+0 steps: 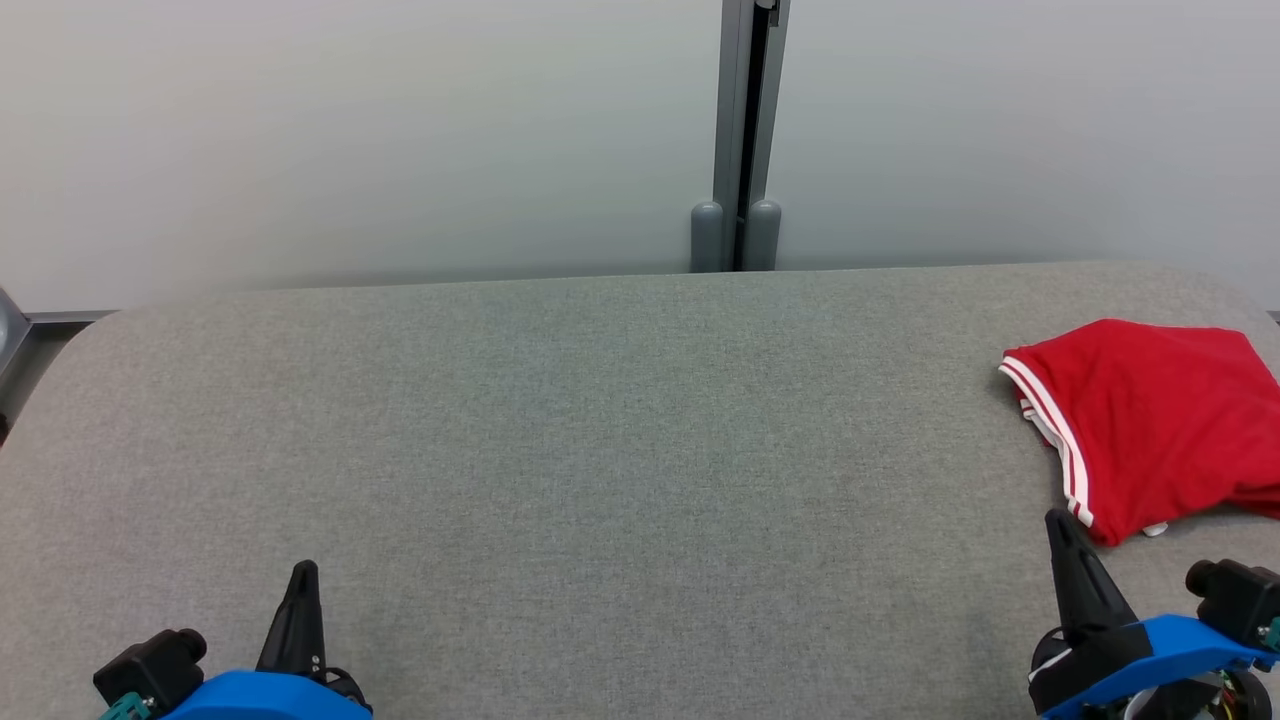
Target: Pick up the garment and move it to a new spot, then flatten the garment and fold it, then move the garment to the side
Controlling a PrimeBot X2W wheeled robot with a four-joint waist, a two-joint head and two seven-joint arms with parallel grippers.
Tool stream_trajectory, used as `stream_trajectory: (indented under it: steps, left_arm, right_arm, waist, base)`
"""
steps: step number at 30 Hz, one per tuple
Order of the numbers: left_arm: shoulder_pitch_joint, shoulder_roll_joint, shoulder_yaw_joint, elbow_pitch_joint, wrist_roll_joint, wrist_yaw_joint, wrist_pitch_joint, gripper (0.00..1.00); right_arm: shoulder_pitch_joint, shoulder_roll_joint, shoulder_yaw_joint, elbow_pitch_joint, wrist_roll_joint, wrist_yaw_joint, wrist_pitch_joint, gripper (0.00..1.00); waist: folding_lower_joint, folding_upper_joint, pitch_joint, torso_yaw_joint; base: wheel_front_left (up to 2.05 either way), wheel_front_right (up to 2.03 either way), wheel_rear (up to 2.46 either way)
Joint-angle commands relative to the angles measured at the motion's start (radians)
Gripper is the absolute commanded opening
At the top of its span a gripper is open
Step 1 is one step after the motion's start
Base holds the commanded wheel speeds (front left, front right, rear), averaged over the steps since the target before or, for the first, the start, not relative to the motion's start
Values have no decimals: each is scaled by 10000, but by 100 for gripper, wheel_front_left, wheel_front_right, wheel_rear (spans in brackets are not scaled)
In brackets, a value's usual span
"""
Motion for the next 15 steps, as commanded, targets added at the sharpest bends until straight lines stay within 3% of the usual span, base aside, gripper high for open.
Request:
stream_trajectory:
  steps: [1, 15]
  left_arm:
    - [-308, -7, 156, -216, -299, -58, 81, 0]
    - [-434, -304, 633, -494, -1940, -132, 631, 0]
  right_arm:
    - [-293, -45, 7, -127, 443, 1, 46, 0]
    - [-429, -46, 25, -44, 2683, 1, 252, 0]
  waist:
    - [0, -1, 2, 1]
    - [0, -1, 26, 1]
  base:
    - [0, 0, 0]
    - [0, 0, 0]
